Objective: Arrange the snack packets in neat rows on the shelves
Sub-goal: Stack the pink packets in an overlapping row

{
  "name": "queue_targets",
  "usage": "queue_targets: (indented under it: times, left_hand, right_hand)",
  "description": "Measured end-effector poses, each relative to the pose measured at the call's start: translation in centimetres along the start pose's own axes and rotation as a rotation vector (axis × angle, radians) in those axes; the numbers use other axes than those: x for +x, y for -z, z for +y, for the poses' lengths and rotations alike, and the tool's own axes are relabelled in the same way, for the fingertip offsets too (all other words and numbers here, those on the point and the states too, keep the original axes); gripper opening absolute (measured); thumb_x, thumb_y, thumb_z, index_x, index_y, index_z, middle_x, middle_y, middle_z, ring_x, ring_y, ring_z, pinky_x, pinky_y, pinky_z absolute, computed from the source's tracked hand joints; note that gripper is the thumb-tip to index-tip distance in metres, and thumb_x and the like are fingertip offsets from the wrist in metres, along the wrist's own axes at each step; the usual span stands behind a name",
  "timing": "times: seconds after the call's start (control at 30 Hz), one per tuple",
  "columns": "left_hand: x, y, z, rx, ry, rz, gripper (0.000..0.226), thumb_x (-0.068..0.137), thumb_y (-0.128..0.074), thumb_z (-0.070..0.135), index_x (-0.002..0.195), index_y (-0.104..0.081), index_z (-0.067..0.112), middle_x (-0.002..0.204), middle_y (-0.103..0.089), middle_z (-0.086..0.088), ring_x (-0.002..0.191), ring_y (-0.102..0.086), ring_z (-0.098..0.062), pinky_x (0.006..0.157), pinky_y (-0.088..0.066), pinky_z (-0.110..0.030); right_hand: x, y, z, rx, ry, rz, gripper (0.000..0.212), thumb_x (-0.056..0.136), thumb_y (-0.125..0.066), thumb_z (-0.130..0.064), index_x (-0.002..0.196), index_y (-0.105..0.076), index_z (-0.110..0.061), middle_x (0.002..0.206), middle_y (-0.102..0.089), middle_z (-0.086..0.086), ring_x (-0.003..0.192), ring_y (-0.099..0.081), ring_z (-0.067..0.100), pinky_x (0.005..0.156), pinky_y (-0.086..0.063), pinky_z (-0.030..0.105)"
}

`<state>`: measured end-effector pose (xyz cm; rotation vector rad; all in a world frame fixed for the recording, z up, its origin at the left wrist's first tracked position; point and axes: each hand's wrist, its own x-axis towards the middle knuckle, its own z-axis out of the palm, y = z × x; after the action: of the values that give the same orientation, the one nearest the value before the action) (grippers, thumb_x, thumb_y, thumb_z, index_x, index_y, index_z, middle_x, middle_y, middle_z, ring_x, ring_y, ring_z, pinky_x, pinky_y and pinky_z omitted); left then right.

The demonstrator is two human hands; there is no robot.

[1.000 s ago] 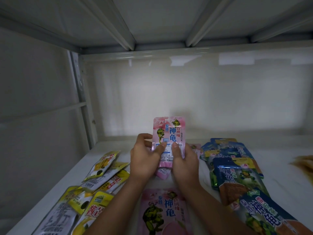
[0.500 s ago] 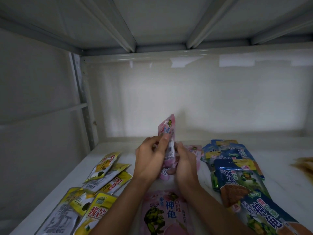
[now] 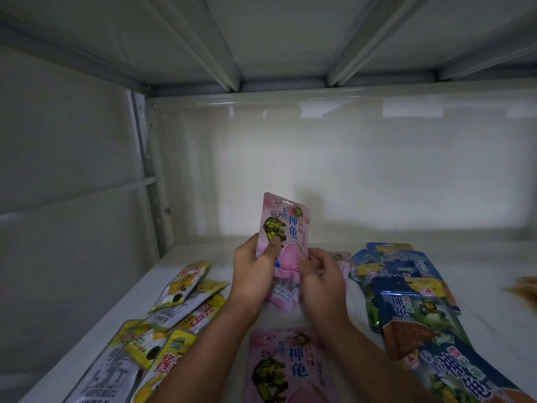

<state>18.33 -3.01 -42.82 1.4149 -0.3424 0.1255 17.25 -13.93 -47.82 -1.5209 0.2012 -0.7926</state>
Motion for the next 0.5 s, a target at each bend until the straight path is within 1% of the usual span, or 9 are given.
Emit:
queue_targets:
  times: [0.03,0.1,0.17,0.27,0.3,0.37,0.4,0.47,0.5]
  left_hand:
    - [0.0,0.0,0.1,-0.025,0.013,-0.007,0.017,0.105,-0.058,0.013,0.108,-0.075,0.013,0.099,-0.081,-0.007,0.091,-0.079,-0.029,0.083,-0.065,-0.048]
    - [0.0,0.1,0.2,-0.019,0.012,-0.025,0.018,0.105,-0.058,0.014,0.109,-0.076,0.015,0.098,-0.081,-0.005,0.087,-0.079,-0.025,0.074,-0.066,-0.039]
    - [0.3,0.2,-0.2,0.067,-0.022,-0.039,0.019,0.107,-0.057,0.018,0.112,-0.075,0.018,0.100,-0.081,-0.003,0.084,-0.079,-0.018,0.068,-0.063,-0.030]
    - [0.6,0.4,-0.8,0.173,-0.058,-0.054,0.020,0.108,-0.055,0.025,0.115,-0.074,0.022,0.104,-0.081,0.002,0.092,-0.078,-0.016,0.082,-0.064,-0.038]
    - [0.7,0.5,-0.8,0.188,-0.056,-0.054,0.020,0.108,-0.054,0.026,0.113,-0.074,0.022,0.101,-0.081,0.002,0.090,-0.078,-0.018,0.081,-0.063,-0.038]
    - [0.8,0.5,-0.8,0.218,-0.048,-0.045,0.021,0.107,-0.054,0.026,0.106,-0.075,0.021,0.095,-0.081,-0.001,0.084,-0.077,-0.022,0.077,-0.063,-0.039]
    - [0.8,0.6,-0.8,0.220,-0.045,-0.043,0.022,0.106,-0.055,0.025,0.104,-0.076,0.020,0.093,-0.081,-0.002,0.084,-0.077,-0.023,0.077,-0.063,-0.041]
    - [0.8,0.6,-0.9,0.218,-0.049,-0.052,0.021,0.105,-0.057,0.022,0.102,-0.078,0.019,0.095,-0.081,-0.001,0.088,-0.079,-0.022,0.084,-0.064,-0.046]
    - [0.7,0.6,-0.9,0.222,-0.052,-0.062,0.020,0.105,-0.058,0.022,0.102,-0.078,0.019,0.096,-0.082,0.000,0.090,-0.079,-0.021,0.086,-0.064,-0.048]
  right_hand:
    - [-0.1,0.0,-0.1,0.032,-0.024,-0.034,0.019,0.103,-0.062,-0.030,0.113,-0.070,-0.016,0.101,-0.074,0.003,0.099,-0.071,0.023,0.087,-0.059,0.039]
    - [-0.2,0.1,-0.3,0.068,-0.027,-0.077,0.026,0.105,-0.060,-0.033,0.100,-0.072,-0.010,0.092,-0.076,0.009,0.091,-0.072,0.030,0.081,-0.060,0.042]
    - [-0.2,0.1,-0.3,0.032,0.007,-0.054,0.037,0.104,-0.060,-0.035,0.096,-0.070,-0.001,0.090,-0.074,0.019,0.090,-0.069,0.037,0.077,-0.058,0.045]
    - [-0.3,0.2,-0.3,-0.003,0.042,-0.018,0.049,0.104,-0.058,-0.040,0.096,-0.064,0.008,0.094,-0.068,0.029,0.092,-0.064,0.046,0.078,-0.055,0.052]
    - [-0.3,0.2,-0.4,-0.015,0.045,-0.017,0.049,0.104,-0.057,-0.040,0.095,-0.064,0.008,0.093,-0.068,0.029,0.092,-0.063,0.046,0.077,-0.055,0.051]
    - [-0.4,0.3,-0.6,-0.029,0.045,-0.020,0.047,0.105,-0.055,-0.038,0.092,-0.063,0.007,0.091,-0.068,0.027,0.091,-0.064,0.043,0.073,-0.054,0.042]
    - [-0.4,0.4,-0.7,-0.034,0.047,-0.019,0.046,0.106,-0.054,-0.036,0.091,-0.061,0.007,0.090,-0.068,0.026,0.090,-0.064,0.041,0.071,-0.052,0.038]
    - [-0.4,0.5,-0.7,-0.030,0.050,-0.001,0.044,0.107,-0.052,-0.033,0.088,-0.059,0.006,0.087,-0.067,0.024,0.083,-0.065,0.038,0.067,-0.053,0.036]
    - [-0.4,0.5,-0.7,-0.027,0.053,0.014,0.043,0.107,-0.053,-0.031,0.086,-0.057,0.006,0.085,-0.066,0.026,0.075,-0.064,0.036,0.061,-0.053,0.034]
